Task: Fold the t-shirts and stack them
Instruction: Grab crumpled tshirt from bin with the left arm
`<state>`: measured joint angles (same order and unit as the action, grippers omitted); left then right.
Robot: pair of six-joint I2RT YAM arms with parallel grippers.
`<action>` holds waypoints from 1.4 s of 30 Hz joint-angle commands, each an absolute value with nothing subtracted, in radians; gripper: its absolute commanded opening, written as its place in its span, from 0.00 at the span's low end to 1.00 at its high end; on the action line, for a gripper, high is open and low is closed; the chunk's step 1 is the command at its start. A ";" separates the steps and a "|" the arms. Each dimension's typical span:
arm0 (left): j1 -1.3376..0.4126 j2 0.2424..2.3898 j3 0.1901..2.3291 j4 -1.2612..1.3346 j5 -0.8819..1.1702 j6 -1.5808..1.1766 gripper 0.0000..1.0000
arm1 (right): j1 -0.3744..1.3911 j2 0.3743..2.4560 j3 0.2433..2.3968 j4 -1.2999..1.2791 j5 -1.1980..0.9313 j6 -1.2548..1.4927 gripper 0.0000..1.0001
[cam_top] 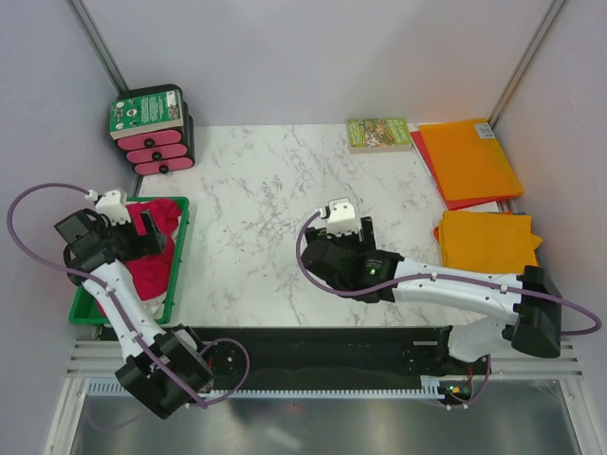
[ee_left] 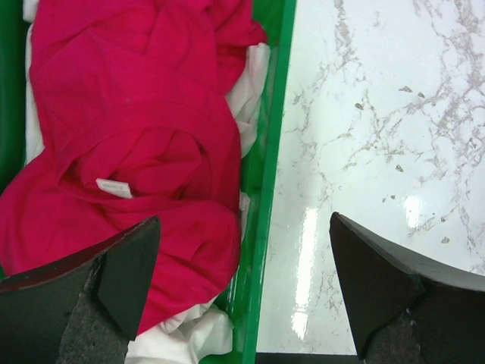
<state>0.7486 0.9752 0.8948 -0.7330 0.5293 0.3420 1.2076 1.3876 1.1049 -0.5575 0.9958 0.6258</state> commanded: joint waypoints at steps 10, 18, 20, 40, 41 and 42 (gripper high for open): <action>0.492 1.226 1.022 -0.614 0.394 0.246 0.96 | 1.215 1.356 1.134 -0.615 1.066 0.646 0.98; 0.491 1.170 0.835 -0.382 0.306 0.209 0.58 | 1.213 1.399 1.169 -0.629 1.083 0.604 0.98; 0.502 1.201 0.822 -0.365 0.270 0.187 0.55 | 1.215 1.413 1.178 -0.632 1.086 0.591 0.98; 0.657 1.551 1.023 -0.339 0.233 0.132 0.64 | 1.213 1.485 1.163 -0.638 1.080 0.632 0.98; 0.657 1.568 1.031 -0.337 0.226 0.133 0.63 | 1.213 1.491 1.163 -0.637 1.081 0.630 0.98; 0.657 1.598 1.046 -0.339 0.221 0.136 0.57 | 1.213 1.496 1.163 -0.637 1.083 0.630 0.98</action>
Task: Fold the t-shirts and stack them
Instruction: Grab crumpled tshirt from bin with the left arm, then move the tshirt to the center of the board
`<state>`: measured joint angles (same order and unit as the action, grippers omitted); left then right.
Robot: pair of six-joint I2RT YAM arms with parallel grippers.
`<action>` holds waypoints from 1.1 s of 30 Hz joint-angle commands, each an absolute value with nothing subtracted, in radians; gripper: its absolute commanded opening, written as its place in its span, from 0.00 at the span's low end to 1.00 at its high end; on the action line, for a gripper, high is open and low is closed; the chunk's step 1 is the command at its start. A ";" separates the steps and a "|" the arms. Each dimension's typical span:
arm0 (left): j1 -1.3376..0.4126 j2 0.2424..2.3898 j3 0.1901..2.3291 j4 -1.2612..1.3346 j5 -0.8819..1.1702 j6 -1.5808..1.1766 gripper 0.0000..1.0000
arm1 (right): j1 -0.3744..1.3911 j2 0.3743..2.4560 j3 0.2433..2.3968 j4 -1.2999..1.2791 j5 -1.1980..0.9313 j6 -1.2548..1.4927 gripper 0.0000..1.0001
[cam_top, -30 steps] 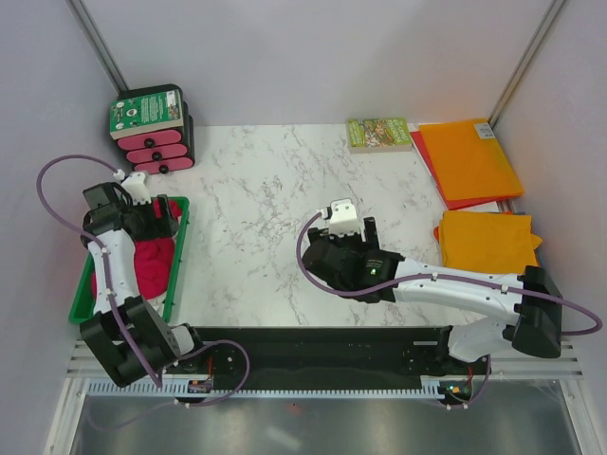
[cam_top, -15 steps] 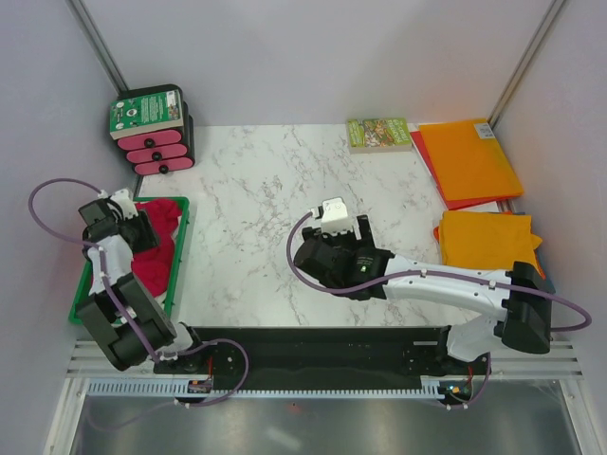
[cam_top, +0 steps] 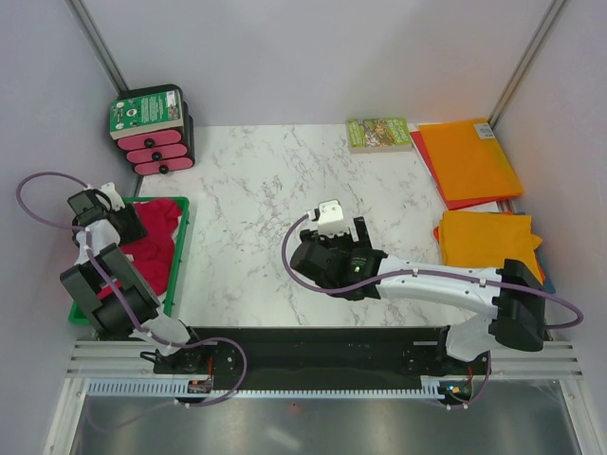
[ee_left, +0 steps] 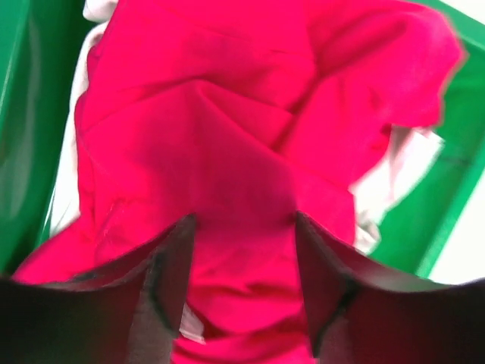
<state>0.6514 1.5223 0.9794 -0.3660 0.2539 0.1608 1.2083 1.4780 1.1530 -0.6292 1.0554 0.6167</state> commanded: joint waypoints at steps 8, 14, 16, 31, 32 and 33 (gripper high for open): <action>0.657 1.583 1.042 -0.310 0.228 0.137 0.02 | 1.213 1.535 1.183 -0.635 1.085 0.624 0.98; 0.655 1.384 1.026 -0.339 0.331 0.107 0.02 | 1.213 1.559 1.200 -0.632 1.069 0.637 0.98; 0.652 1.326 1.072 -0.406 0.370 0.091 0.02 | 1.212 1.555 1.201 -0.630 1.069 0.647 0.98; 0.534 1.055 1.547 -0.791 0.627 0.055 0.02 | 1.198 1.364 1.143 -0.614 1.066 0.709 0.98; 0.523 1.058 1.581 -0.810 0.681 0.043 0.02 | 1.190 1.332 1.138 -0.614 1.069 0.701 0.98; 0.512 1.061 1.653 -0.843 0.707 0.032 0.02 | 1.187 1.316 1.138 -0.615 1.074 0.692 0.98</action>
<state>0.5354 1.0725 1.4807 -0.7414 0.5549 0.0933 1.2030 1.4063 1.1522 -0.6258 1.0508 0.6811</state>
